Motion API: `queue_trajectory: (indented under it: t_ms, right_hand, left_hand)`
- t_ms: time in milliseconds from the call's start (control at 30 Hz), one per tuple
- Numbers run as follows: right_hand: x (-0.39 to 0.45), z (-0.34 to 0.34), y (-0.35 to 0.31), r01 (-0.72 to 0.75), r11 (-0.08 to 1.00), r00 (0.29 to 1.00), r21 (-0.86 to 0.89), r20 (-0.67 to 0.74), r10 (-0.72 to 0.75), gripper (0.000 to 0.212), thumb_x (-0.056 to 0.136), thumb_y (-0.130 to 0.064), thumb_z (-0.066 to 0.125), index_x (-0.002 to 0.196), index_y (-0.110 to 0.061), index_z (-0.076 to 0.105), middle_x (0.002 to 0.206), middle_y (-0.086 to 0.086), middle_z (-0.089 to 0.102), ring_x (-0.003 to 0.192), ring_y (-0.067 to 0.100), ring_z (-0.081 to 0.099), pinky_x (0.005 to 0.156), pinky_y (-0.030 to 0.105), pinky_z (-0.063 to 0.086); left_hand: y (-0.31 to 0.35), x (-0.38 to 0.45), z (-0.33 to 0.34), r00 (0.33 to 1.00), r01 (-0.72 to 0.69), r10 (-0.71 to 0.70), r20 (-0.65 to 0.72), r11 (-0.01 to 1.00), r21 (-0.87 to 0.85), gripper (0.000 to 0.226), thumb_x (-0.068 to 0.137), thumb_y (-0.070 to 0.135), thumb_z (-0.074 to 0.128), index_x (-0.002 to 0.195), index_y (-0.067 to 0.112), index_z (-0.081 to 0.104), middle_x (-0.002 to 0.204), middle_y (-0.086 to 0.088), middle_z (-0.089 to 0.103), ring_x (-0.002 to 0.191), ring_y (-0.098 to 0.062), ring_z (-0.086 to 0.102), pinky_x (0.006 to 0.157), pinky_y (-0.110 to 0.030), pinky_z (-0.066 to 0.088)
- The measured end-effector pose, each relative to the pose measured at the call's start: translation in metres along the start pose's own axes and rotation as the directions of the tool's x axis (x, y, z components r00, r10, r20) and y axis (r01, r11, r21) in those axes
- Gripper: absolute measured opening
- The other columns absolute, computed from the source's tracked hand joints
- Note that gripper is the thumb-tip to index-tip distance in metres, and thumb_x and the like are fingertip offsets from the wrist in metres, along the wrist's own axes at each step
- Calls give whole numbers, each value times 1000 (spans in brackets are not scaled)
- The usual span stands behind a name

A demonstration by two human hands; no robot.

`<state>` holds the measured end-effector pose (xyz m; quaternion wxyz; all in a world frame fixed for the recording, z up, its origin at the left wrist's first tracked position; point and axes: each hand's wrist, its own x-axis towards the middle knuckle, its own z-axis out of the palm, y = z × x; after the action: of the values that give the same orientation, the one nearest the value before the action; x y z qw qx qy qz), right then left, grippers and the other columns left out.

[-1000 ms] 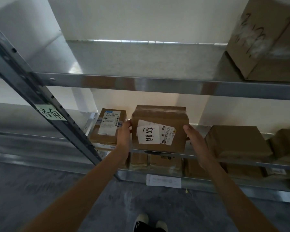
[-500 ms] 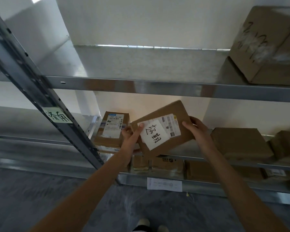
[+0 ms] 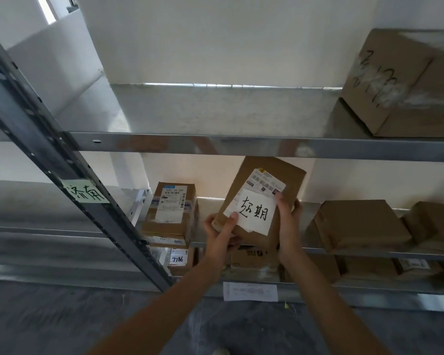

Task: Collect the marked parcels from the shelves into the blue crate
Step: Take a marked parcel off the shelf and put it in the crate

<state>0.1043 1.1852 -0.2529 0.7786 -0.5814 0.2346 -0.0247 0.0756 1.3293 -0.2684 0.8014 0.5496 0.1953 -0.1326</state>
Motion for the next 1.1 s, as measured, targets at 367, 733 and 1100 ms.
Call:
queue_trajectory:
  t_ms: [367, 733, 1100]
  right_hand:
    - [-4, -18, 11, 24, 999, 999, -22, -23, -24, 65, 80, -32, 75, 137, -30, 44, 121, 6, 65, 100, 28, 69, 84, 53, 57]
    - [-28, -42, 20, 53, 989, 989, 136, -141, -34, 74, 68, -39, 80, 135, -29, 51, 110, 3, 73, 92, 22, 73, 70, 36, 61]
    - [-69, -137, 3, 199, 961, 934, 192, -333, -127, 77, 66, -43, 78, 135, -26, 51, 111, 4, 73, 91, 23, 73, 63, 29, 59]
  left_hand:
    - [29, 13, -21, 960, -280, 253, 122, 902, 328, 59, 80, 63, 48, 130, 33, 43, 124, 1, 52, 111, -16, 59, 79, -27, 58]
    - [24, 22, 28, 898, -315, 187, 398, 904, 287, 41, 91, 40, 54, 129, 53, 41, 116, 15, 67, 96, -10, 70, 68, -23, 57]
    - [-29, -6, 114, 791, -353, 109, 602, 885, 303, 62, 89, 46, 52, 147, 34, 33, 129, 7, 62, 106, -13, 67, 76, -29, 58]
